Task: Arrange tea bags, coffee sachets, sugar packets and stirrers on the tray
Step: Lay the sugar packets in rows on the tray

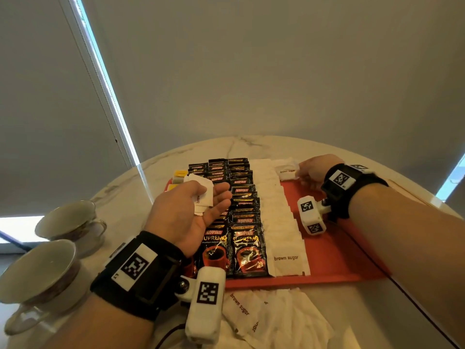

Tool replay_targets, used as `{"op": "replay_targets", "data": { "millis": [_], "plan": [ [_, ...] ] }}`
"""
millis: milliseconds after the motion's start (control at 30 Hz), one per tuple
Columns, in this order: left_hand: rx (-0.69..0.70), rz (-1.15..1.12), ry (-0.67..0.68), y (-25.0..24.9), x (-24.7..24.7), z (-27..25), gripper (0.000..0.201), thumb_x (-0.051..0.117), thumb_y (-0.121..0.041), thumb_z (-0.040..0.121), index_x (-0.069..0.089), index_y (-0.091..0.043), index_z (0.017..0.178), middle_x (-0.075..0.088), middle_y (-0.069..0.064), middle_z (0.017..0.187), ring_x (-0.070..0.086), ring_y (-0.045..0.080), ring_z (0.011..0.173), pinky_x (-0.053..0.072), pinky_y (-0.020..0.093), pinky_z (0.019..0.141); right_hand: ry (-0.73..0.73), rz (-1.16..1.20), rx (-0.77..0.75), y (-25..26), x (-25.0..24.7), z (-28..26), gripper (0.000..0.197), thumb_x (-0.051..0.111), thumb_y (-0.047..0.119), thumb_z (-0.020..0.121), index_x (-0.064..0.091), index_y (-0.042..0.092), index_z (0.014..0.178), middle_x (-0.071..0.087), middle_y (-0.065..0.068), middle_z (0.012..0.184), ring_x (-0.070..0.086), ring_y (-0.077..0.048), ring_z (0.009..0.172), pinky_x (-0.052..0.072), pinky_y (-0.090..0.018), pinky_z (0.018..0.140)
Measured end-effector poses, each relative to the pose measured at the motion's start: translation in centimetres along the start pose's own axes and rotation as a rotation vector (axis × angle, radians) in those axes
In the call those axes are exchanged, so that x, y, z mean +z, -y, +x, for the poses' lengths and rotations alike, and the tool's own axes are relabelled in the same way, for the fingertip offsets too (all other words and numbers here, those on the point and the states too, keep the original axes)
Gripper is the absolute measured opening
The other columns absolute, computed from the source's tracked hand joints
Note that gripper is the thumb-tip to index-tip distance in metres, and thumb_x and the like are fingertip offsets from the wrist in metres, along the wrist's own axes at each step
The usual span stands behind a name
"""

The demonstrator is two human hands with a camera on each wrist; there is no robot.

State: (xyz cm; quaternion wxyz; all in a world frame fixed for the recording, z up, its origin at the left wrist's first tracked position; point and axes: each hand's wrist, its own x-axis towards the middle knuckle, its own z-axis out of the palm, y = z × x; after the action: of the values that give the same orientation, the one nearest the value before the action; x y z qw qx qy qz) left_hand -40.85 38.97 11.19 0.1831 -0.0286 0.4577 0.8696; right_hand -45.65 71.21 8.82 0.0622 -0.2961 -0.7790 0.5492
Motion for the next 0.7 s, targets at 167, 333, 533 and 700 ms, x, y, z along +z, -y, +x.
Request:
{"op": "replay_targets", "data": {
  "millis": [167,333,533,700],
  "plan": [
    [-0.001,0.006,0.006,-0.1,-0.1,0.2,0.028,0.040,0.000,0.105,0.053,-0.001,0.129,0.076,0.028,0.109,0.076,0.030,0.083,0.067,0.034,0.070,-0.049,0.094,0.036,-0.1,0.5,0.4,0.026,0.072,0.005,0.088,0.070,0.005,0.114,0.073,-0.007,0.092,0.075,-0.027,0.092,0.060,-0.043,0.091],
    [0.001,0.022,0.011,0.1,-0.1,0.3,0.028,0.039,0.000,0.105,0.054,0.001,0.129,0.076,0.027,0.107,0.077,0.030,0.082,0.066,0.032,0.064,-0.105,-0.081,-0.002,0.9,0.8,-1.5,0.013,0.061,0.018,0.096,0.073,0.018,0.100,0.073,0.000,0.111,0.067,-0.021,0.105,0.053,-0.037,0.100],
    [0.012,0.068,0.014,0.2,-0.1,0.1,0.023,0.043,-0.005,0.110,0.053,-0.009,0.130,0.078,0.023,0.108,0.079,0.035,0.097,0.065,0.032,0.062,0.038,-0.079,0.140,1.4,2.3,-3.4,0.017,0.064,0.009,0.096,0.071,-0.003,0.105,0.065,-0.008,0.074,0.049,-0.017,0.055,0.042,-0.031,0.058],
    [0.025,0.104,0.031,0.1,0.1,-0.1,0.022,0.050,-0.009,0.109,0.061,-0.006,0.127,0.079,0.019,0.108,0.079,0.030,0.096,0.066,0.030,0.063,0.037,-0.005,0.104,2.2,1.9,-5.6,0.018,0.066,0.010,0.092,0.074,0.005,0.107,0.068,-0.011,0.090,0.049,-0.018,0.058,0.045,-0.034,0.066]
  ]
}}
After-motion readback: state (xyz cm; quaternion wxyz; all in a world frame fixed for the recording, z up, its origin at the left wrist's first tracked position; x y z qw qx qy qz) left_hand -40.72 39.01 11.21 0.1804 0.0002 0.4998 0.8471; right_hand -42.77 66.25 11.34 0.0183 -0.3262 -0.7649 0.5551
